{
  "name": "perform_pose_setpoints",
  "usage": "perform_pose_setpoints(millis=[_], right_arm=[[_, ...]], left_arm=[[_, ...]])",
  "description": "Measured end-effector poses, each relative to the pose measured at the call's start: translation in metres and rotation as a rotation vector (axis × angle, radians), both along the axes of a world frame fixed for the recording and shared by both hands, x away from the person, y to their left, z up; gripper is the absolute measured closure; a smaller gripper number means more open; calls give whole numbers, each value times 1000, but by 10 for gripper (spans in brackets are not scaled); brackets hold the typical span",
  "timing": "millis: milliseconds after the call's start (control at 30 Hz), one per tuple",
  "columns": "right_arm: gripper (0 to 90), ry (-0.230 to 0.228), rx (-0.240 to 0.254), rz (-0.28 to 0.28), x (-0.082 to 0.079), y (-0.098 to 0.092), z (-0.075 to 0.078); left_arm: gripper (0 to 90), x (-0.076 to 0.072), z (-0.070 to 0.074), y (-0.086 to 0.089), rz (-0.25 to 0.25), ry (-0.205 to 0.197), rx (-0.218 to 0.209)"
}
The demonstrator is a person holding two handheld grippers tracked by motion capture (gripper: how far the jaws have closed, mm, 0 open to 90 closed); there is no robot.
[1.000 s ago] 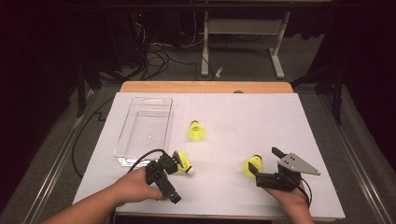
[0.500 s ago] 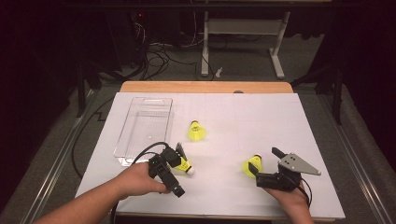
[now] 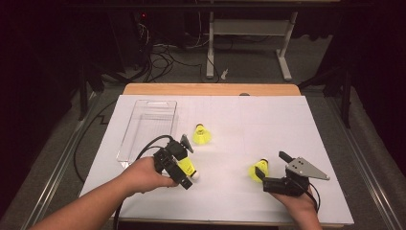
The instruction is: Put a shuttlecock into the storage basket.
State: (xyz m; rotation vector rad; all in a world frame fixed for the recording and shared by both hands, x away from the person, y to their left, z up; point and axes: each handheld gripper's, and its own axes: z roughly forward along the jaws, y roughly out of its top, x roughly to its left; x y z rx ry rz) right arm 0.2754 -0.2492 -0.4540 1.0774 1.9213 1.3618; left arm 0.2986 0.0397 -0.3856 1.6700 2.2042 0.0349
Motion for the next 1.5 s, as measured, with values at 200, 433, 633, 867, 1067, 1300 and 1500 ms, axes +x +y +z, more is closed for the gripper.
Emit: perform_pose_setpoints(millis=[200, 433, 633, 867, 1067, 1300, 1500], right_arm=[[4, 0, 0, -1, 0, 0, 0], [4, -1, -1, -1, 0, 0, 0], [4, 0, -4, 1, 0, 1, 0], [4, -1, -3, 2, 0, 0, 0], [5, -3, -3, 5, 0, 0, 1], [5, -5, -4, 5, 0, 1, 1], [4, -8, -6, 4, 0, 0, 1]], left_arm=[[228, 14, 7, 2, 37, -7, -7], [330, 33, 18, 5, 60, -38, -17], [402, 47, 13, 6, 95, -25, -5], [437, 55, 7, 4, 127, -3, -5], [440, 55, 0, 2, 78, -4, 8], [466, 57, -10, -6, 103, 15, 35], [494, 59, -17, -10, 123, 40, 36]])
